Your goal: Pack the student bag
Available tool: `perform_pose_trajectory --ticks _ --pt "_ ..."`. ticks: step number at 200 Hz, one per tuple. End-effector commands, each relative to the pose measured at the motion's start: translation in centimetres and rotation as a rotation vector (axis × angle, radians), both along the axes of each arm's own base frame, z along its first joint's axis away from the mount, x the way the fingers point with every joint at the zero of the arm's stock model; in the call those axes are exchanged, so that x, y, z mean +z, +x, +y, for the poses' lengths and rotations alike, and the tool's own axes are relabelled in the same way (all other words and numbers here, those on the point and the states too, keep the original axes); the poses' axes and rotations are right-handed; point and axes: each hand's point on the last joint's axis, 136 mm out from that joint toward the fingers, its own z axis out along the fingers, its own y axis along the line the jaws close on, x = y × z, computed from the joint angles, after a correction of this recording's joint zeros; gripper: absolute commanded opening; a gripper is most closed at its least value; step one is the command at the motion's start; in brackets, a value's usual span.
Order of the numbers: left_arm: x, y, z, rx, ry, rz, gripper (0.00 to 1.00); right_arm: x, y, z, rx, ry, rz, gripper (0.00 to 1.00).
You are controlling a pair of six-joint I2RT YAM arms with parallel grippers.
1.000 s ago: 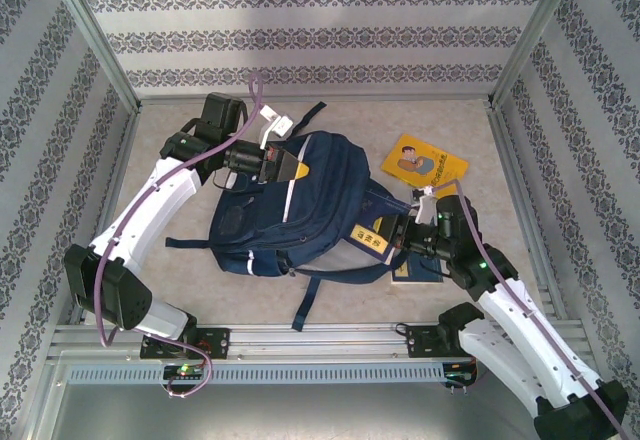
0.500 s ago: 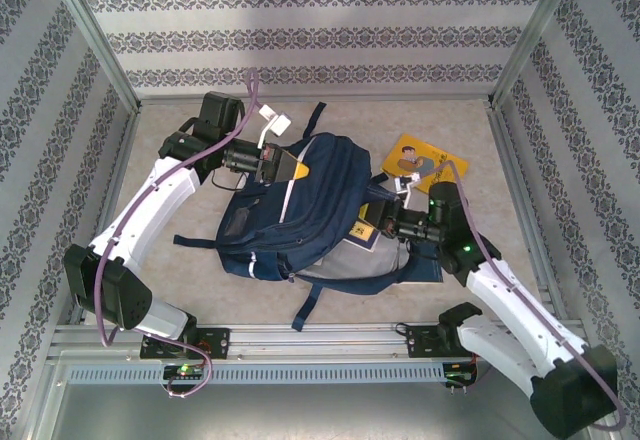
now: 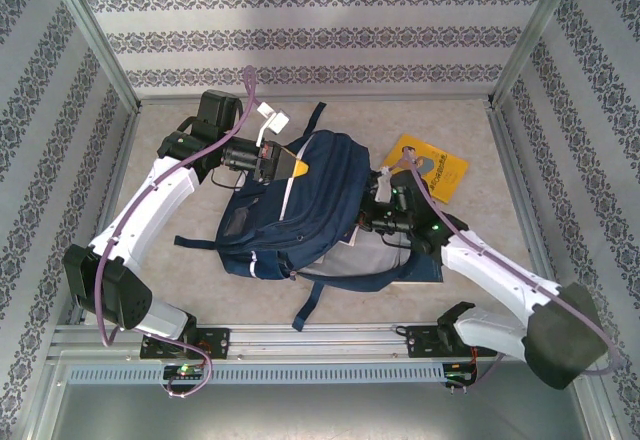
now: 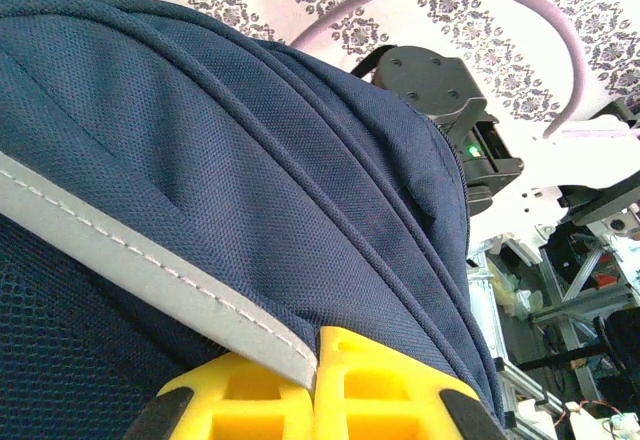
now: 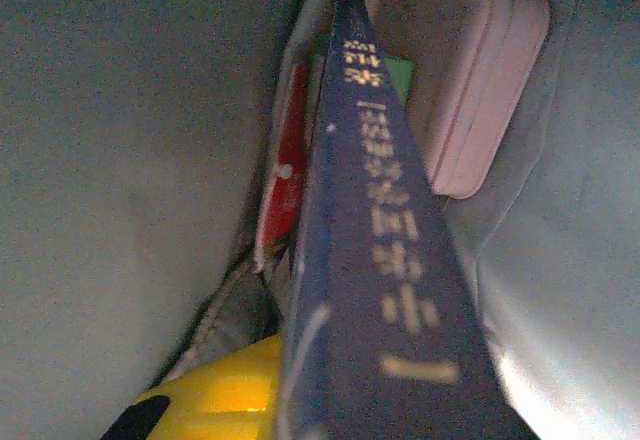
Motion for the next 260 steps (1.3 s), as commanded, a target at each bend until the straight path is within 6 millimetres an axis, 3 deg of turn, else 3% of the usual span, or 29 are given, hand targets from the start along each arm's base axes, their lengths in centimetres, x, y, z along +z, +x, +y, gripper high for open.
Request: perform_pose_trajectory --ticks 1,26,51,72,104,113,126,140,188,224,260 --pt "6.3 -1.6 0.0 -0.11 -0.156 -0.238 0.0 2.0 1.8 1.2 -0.016 -0.014 -0.113 0.0" --pt "6.4 -1.6 0.0 -0.111 -0.159 -0.238 0.0 1.4 2.4 3.0 -0.008 -0.039 -0.111 0.0" --pt "6.2 -1.4 0.0 -0.108 -0.16 -0.234 0.0 0.8 3.2 5.4 -0.018 -0.061 -0.091 0.1" --pt "6.1 -1.4 -0.1 -0.107 -0.161 -0.232 0.0 -1.0 4.5 6.9 -0.088 -0.071 -0.012 0.1" --pt "6.0 -1.4 -0.1 -0.1 -0.161 -0.236 0.0 -2.1 6.3 11.3 -0.104 0.004 0.03 0.11" --pt "5.9 -1.3 -0.1 -0.097 -0.159 -0.234 0.0 -2.3 6.7 12.5 -0.089 0.009 0.028 0.19" --pt "5.7 -1.2 0.0 -0.09 -0.154 -0.233 0.0 -2.4 7.1 13.3 -0.073 0.018 0.022 0.45" --pt "5.4 -1.0 -0.1 -0.081 -0.147 -0.228 0.0 -2.2 7.1 13.0 -0.073 0.009 0.001 0.62" --pt "4.8 -0.1 -0.1 -0.052 -0.124 -0.215 0.0 2.2 4.8 8.7 -0.052 -0.057 -0.219 0.93" --pt "4.1 0.2 0.0 -0.029 -0.103 -0.206 0.0 4.6 2.4 6.1 -0.03 -0.036 -0.326 0.98" --pt "3.2 0.7 0.4 0.023 -0.066 -0.207 0.0 4.2 1.6 2.1 -0.11 -0.174 -0.337 0.97"
